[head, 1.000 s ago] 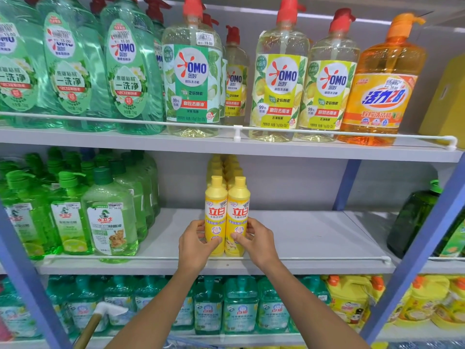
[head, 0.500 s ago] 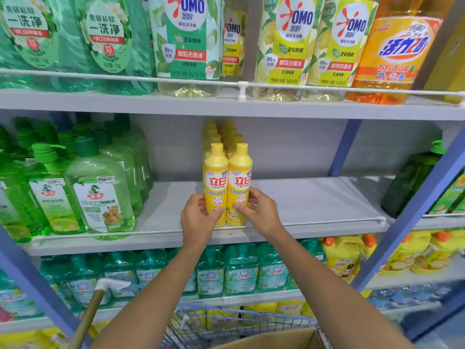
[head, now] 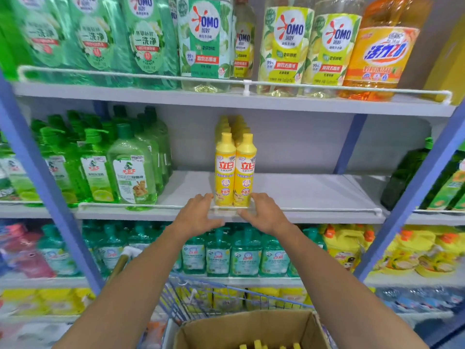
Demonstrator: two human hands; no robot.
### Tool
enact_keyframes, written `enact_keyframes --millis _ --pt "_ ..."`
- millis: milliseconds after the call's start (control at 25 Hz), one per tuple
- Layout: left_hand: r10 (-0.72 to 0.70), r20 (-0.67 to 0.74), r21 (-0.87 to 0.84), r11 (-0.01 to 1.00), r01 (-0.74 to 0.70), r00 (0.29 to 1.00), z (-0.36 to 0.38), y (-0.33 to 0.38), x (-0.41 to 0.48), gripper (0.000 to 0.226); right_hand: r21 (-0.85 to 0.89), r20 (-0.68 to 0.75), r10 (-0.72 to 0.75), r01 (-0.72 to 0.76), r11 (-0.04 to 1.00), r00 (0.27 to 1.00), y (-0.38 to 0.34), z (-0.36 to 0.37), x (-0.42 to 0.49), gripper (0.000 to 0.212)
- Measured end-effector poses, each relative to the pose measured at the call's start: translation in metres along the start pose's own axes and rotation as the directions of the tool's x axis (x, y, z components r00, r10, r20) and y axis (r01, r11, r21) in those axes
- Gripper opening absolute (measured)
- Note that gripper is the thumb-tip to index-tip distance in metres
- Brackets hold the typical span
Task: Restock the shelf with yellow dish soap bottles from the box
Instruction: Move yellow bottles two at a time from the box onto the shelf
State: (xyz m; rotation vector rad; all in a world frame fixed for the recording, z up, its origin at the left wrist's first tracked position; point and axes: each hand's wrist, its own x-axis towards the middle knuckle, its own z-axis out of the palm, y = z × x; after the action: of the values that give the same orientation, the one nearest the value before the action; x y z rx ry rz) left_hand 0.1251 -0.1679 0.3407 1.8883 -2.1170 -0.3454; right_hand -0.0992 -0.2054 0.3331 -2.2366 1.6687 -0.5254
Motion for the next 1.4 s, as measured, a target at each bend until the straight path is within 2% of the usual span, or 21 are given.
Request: enact_keyframes --millis 80,160,360,560,680,720,840,1040,1160,1400 --pt "0.004 0.058 0.179 0.984 -0.014 0.998 0.005 0.008 -0.025 0.087 -0.157 0.061 -0.076 0.084 0.984 0.995 0.000 -0.003 -0.028 0.070" --pt "-0.015 0.110 0.272 0.962 -0.015 0.994 0.021 0.022 -0.054 0.092 -0.264 0.123 -0.151 0.179 0.948 0.981 0.002 -0.006 -0.066 0.079" --pt "-0.048 0.218 0.331 0.943 -0.028 0.975 0.092 0.054 -0.126 0.101 -0.297 0.231 -0.188 0.253 0.921 0.955 0.028 0.012 -0.157 0.081" --pt "-0.072 0.327 0.256 0.967 -0.015 0.942 0.159 0.065 -0.183 0.094 -0.267 0.344 -0.087 0.187 0.945 0.935 0.077 0.061 -0.220 0.079" --pt "-0.126 0.407 0.219 0.975 0.037 0.905 0.202 0.055 -0.208 0.103 -0.258 0.387 -0.008 0.116 0.959 0.922 0.115 0.090 -0.243 0.077" --pt "-0.160 0.439 0.228 0.972 0.063 0.884 0.216 0.050 -0.213 0.100 -0.258 0.395 0.027 0.083 0.963 0.918 0.126 0.099 -0.248 0.077" --pt "-0.229 0.542 0.212 0.968 0.132 0.809 0.258 0.028 -0.216 0.073 -0.250 0.451 0.118 -0.002 0.968 0.885 0.151 0.132 -0.257 0.073" --pt "-0.241 0.640 0.161 0.970 0.179 0.730 0.315 -0.007 -0.198 0.087 -0.259 0.530 0.209 -0.078 0.963 0.822 0.171 0.189 -0.243 0.071" --pt "-0.253 0.656 0.139 0.966 0.216 0.711 0.348 -0.030 -0.182 0.089 -0.271 0.573 0.263 -0.123 0.955 0.776 0.186 0.233 -0.234 0.071" --pt "-0.322 0.716 0.115 0.929 0.351 0.619 0.435 -0.077 -0.162 0.096 -0.283 0.653 0.325 -0.177 0.942 0.684 0.229 0.330 -0.224 0.072"
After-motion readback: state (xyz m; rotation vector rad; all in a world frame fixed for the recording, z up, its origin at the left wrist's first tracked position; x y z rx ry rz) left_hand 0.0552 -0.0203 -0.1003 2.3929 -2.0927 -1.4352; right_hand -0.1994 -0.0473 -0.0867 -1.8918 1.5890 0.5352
